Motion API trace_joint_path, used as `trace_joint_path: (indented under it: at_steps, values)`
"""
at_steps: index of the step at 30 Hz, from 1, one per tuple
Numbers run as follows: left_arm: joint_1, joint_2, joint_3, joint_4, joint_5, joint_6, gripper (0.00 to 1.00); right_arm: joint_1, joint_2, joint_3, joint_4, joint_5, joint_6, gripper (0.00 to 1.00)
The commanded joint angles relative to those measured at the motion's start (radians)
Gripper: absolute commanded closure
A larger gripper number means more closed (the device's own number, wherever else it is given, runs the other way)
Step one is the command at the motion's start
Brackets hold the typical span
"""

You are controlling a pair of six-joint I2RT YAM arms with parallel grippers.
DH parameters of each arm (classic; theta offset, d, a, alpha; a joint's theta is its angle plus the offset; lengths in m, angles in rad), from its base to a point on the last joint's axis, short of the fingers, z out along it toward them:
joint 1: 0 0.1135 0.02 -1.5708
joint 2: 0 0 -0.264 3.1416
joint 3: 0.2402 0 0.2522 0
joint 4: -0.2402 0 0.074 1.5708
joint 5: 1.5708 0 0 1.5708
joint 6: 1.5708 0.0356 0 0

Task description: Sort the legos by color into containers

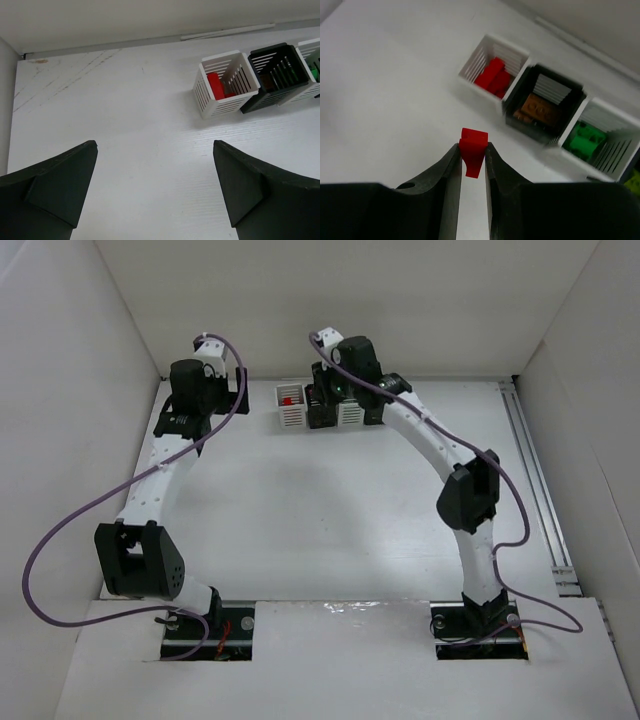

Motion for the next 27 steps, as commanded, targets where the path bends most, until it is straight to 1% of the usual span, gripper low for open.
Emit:
trace_joint_path:
  at_steps: [1,3,4,5,8,9,14,18,23,25,27]
  values:
    - [0.006,-0.055,-0.006,-0.009,-0.041,-0.002,0.00,-0.023,0.147,0.139,0.108,-0.057,0.058,1.00]
    - [0.006,-0.055,-0.018,-0.018,-0.052,-0.002,0.00,-0.023,0.200,0.250,0.139,-0.067,0.083,1.00]
    - [0.006,-0.055,-0.018,-0.018,-0.052,-0.002,0.00,-0.023,0.240,0.273,0.157,-0.067,0.093,0.97]
    - [0.006,-0.055,-0.018,-0.018,-0.078,-0.002,0.00,-0.023,0.253,0.286,0.210,-0.067,0.107,0.96]
    - [0.006,-0.066,-0.027,-0.018,-0.104,0.010,0.00,-0.012,0.263,0.261,0.341,-0.067,0.107,0.96]
    - [0.006,-0.066,-0.027,-0.018,-0.118,0.019,0.00,-0.012,0.276,0.261,0.361,-0.056,0.107,0.96]
    - [0.006,-0.066,-0.046,-0.018,-0.127,0.019,0.00,0.006,0.360,0.322,0.418,-0.056,0.141,0.98]
    - [0.006,-0.075,-0.055,-0.018,-0.127,0.019,0.00,0.016,0.383,0.349,0.468,-0.045,0.152,0.98]
    - [0.015,-0.075,-0.055,-0.018,-0.127,0.028,0.00,0.016,0.394,0.349,0.478,-0.019,0.152,0.98]
    - [0.015,-0.075,-0.055,-0.018,-0.127,0.028,0.00,0.016,0.403,0.349,0.478,-0.007,0.152,0.96]
    - [0.015,-0.075,-0.055,-0.018,-0.127,0.028,0.00,0.016,0.403,0.349,0.487,0.007,0.152,0.96]
